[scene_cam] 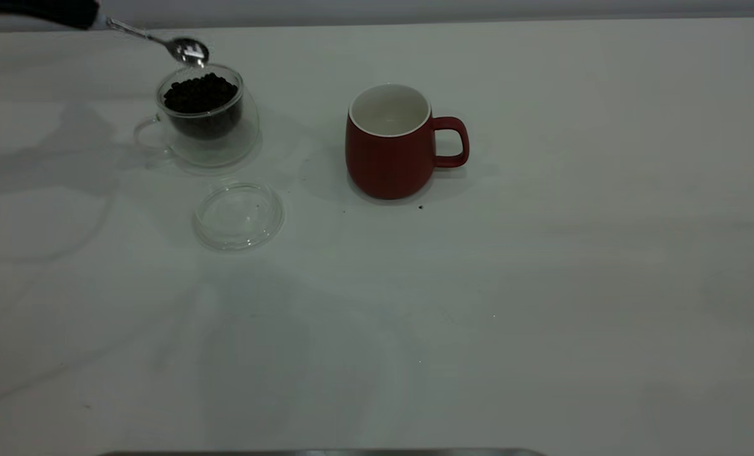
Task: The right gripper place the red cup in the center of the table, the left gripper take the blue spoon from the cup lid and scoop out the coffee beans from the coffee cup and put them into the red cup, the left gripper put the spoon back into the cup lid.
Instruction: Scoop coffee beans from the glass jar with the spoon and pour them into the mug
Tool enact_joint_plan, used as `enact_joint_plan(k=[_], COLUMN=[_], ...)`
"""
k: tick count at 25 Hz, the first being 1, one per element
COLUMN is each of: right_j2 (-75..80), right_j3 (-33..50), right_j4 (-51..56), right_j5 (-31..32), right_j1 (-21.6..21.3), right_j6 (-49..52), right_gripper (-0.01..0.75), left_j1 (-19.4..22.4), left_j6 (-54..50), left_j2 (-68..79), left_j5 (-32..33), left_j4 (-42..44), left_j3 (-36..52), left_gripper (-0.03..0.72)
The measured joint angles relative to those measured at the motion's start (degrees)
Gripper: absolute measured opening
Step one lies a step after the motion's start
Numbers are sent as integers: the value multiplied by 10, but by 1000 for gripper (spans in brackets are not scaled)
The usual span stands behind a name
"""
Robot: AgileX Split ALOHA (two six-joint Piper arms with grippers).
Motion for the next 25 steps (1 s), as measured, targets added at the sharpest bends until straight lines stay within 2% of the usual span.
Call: enact_joint_plan(k=[7, 16, 25], right_j2=[0, 0, 0], right_j3=[0, 0, 0], right_j4=[0, 0, 0], right_j5=[0, 0, 0], right_j1=[0, 0, 0], right_j6=[0, -1, 0], right_gripper=[591, 591, 591], left_j1=[0, 0, 0], left_j6=[19, 22, -129], left_j2=[29, 64, 70], left_j5=[-35, -45, -43], left_j4=[-31, -41, -41], left_j3=[0, -1, -1], left_gripper=[112, 112, 112])
